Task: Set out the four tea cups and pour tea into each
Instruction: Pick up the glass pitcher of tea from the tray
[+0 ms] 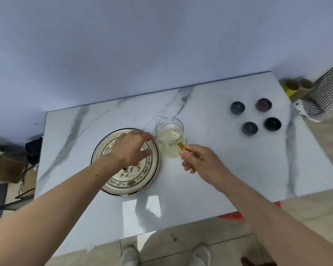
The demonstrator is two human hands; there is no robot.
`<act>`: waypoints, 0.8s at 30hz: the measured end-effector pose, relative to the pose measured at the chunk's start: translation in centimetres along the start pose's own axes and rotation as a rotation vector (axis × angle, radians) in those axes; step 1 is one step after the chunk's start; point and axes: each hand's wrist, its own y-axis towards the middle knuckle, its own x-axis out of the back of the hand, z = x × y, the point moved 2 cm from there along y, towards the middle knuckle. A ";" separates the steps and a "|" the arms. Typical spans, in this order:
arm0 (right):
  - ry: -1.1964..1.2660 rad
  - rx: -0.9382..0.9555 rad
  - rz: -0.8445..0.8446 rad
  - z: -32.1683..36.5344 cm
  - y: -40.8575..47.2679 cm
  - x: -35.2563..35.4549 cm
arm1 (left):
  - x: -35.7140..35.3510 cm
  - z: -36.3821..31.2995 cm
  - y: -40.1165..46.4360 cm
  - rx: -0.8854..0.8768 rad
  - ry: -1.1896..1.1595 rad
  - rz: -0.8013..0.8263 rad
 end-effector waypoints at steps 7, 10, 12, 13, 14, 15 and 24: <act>-0.012 0.014 -0.045 -1.5 -1.1 11.7 | 0.3 -9.9 5.5 0.006 -0.032 0.029; -0.007 0.013 -0.081 -2.3 -0.7 15.9 | 0.6 -13.3 8.6 -0.015 -0.021 0.032; 0.004 0.009 -0.114 -2.8 -0.2 18.3 | 1.0 -15.2 10.7 -0.034 -0.013 0.039; 0.010 0.009 -0.128 -3.0 0.1 19.5 | 1.2 -16.2 11.9 -0.047 -0.010 0.041; 0.010 0.012 -0.137 -3.3 0.5 20.8 | 1.3 -17.1 13.0 -0.059 -0.007 0.042; 0.005 0.017 -0.144 -3.6 0.9 22.0 | 1.4 -18.0 14.0 -0.068 -0.006 0.043; 0.006 0.045 -0.180 -6.4 4.7 32.8 | 1.4 -25.5 22.1 -0.069 -0.032 0.030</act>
